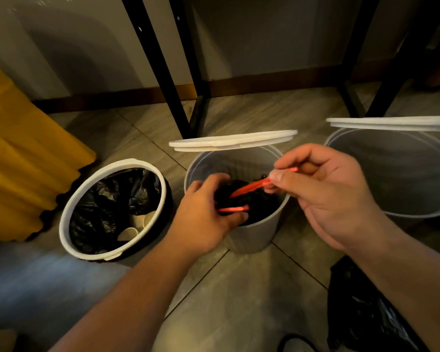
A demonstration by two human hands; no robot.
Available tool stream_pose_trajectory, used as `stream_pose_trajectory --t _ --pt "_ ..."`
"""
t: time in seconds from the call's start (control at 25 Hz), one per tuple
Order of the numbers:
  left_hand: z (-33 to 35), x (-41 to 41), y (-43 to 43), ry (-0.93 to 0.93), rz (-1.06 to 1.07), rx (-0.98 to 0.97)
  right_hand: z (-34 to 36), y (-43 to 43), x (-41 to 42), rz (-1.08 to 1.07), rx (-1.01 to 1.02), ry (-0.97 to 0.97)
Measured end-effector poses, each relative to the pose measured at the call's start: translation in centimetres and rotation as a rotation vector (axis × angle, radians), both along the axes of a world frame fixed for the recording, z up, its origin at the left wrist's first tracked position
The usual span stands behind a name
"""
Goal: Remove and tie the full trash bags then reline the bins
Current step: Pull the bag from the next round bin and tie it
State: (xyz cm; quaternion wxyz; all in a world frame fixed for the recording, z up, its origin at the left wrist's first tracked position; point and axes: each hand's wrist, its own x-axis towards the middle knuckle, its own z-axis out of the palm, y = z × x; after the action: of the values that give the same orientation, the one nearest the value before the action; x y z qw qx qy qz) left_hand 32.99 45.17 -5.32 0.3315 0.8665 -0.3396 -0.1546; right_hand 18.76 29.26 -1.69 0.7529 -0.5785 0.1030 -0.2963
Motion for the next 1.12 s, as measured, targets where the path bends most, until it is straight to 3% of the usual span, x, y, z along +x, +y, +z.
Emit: stream_pose_trajectory --t 0.08,0.16,0.24,0.4,0.48,0.68,0.92,1.12 --pt "-1.0 1.1 -1.0 -0.219 -0.034 0.267 0.0 0.8 -0.4 0.055 -0.079 -0.012" --pt "-0.8 1.9 -1.6 -0.275 -0.028 0.352 -0.4 0.6 -0.6 0.093 -0.117 -0.011" --pt "-0.4 2.4 -1.5 -0.293 -0.032 0.232 -2.0 -0.7 -0.2 0.03 -0.042 0.079" --pt "2.5 2.4 -0.2 -0.484 -0.042 -0.089 -7.9 -3.6 0.9 -0.234 -0.045 0.624" --pt "4.2 1.7 0.5 -0.546 -0.078 -0.168 -10.1 -3.8 1.3 -0.229 -0.023 0.725" --pt "7.7 0.9 2.1 -0.654 -0.111 -0.298 -11.3 -3.9 2.7 -0.22 0.188 0.707" --pt "13.5 0.3 1.9 -0.654 -0.193 -0.486 -9.1 -3.3 2.1 -0.157 0.311 0.579" --pt "18.2 -0.2 0.9 -0.372 -0.175 -0.89 -8.7 -2.7 1.8 -0.117 0.372 0.604"
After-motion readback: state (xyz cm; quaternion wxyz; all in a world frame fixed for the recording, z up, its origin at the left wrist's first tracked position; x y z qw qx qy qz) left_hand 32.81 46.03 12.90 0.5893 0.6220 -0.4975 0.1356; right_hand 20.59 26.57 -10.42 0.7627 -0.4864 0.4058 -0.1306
